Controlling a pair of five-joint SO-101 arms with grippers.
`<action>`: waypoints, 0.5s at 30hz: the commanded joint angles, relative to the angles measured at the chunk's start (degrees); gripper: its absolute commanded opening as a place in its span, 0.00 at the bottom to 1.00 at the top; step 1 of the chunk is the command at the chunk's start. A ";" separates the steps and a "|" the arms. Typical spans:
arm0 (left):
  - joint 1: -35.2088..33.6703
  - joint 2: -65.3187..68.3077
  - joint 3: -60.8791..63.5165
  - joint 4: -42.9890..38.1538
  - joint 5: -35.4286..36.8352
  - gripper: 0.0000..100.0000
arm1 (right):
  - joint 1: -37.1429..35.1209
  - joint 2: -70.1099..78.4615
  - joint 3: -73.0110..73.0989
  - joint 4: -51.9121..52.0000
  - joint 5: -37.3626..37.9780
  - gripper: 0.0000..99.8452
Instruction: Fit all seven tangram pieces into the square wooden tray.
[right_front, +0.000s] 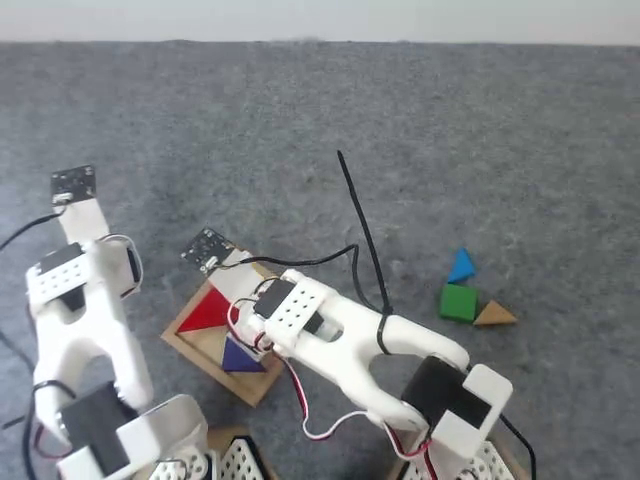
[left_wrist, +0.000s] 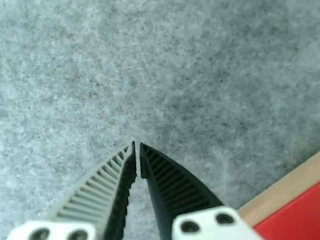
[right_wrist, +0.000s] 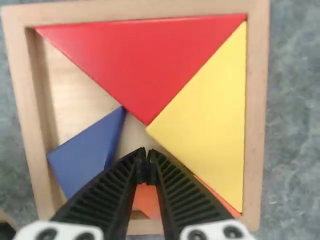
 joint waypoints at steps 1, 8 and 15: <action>-0.26 -0.79 -0.75 -1.23 -0.53 0.01 | 1.98 -0.13 -1.67 2.77 2.99 0.01; -0.26 -0.79 -0.75 -1.23 -0.62 0.01 | 11.82 0.04 -1.67 5.05 12.57 0.01; -0.26 -0.79 -0.75 -1.23 -0.62 0.01 | 20.97 0.04 -1.76 0.92 31.30 0.01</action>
